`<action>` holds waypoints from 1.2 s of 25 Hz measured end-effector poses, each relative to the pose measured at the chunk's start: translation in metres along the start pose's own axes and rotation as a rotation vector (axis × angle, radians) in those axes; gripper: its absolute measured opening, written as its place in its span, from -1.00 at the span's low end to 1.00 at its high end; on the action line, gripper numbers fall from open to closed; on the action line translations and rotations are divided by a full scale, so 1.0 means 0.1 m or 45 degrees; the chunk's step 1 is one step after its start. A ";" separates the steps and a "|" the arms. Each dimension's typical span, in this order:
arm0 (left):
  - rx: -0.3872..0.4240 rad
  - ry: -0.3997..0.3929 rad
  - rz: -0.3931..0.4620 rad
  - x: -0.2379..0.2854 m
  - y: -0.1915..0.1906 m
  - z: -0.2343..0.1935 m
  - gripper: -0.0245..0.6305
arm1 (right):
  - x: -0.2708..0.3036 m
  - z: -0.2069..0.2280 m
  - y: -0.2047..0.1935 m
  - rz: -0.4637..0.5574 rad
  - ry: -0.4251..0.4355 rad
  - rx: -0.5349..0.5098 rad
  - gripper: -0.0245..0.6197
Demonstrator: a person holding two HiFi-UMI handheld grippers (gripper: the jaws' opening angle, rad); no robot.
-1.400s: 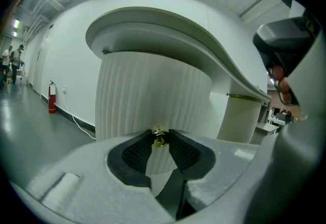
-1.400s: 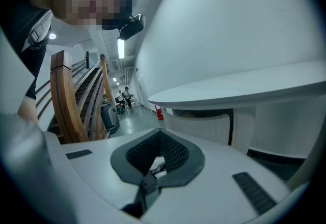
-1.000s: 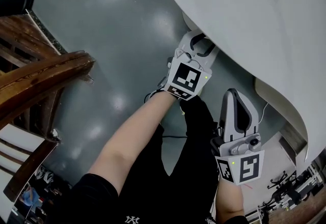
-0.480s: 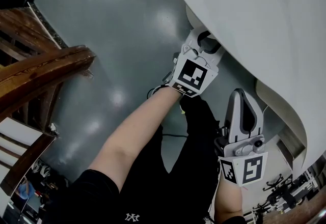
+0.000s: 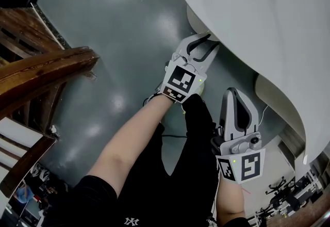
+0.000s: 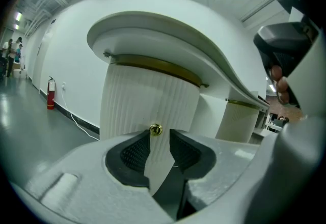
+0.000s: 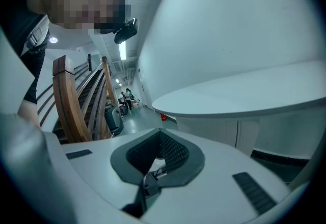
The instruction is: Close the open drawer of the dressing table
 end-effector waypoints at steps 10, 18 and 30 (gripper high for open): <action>-0.008 0.001 -0.063 -1.00 0.40 0.30 -0.74 | -0.30 -0.39 0.46 0.032 0.018 0.004 -0.88; 0.055 -0.008 -0.027 -1.88 1.26 0.70 -0.86 | -0.73 -0.73 0.87 0.048 0.010 0.003 -0.88; 0.123 -0.017 0.088 -2.79 2.29 1.12 -0.87 | -1.23 -1.15 1.56 0.149 -0.017 -0.089 -0.88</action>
Point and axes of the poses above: the fingertips, and each gripper's own axes: x forward along the fingers, z to its right, y out of its top, the point moved 9 cm from there along -x, backward along the fingers, and after that the axes turned 9 degrees about -z, right-handed, at the moved point
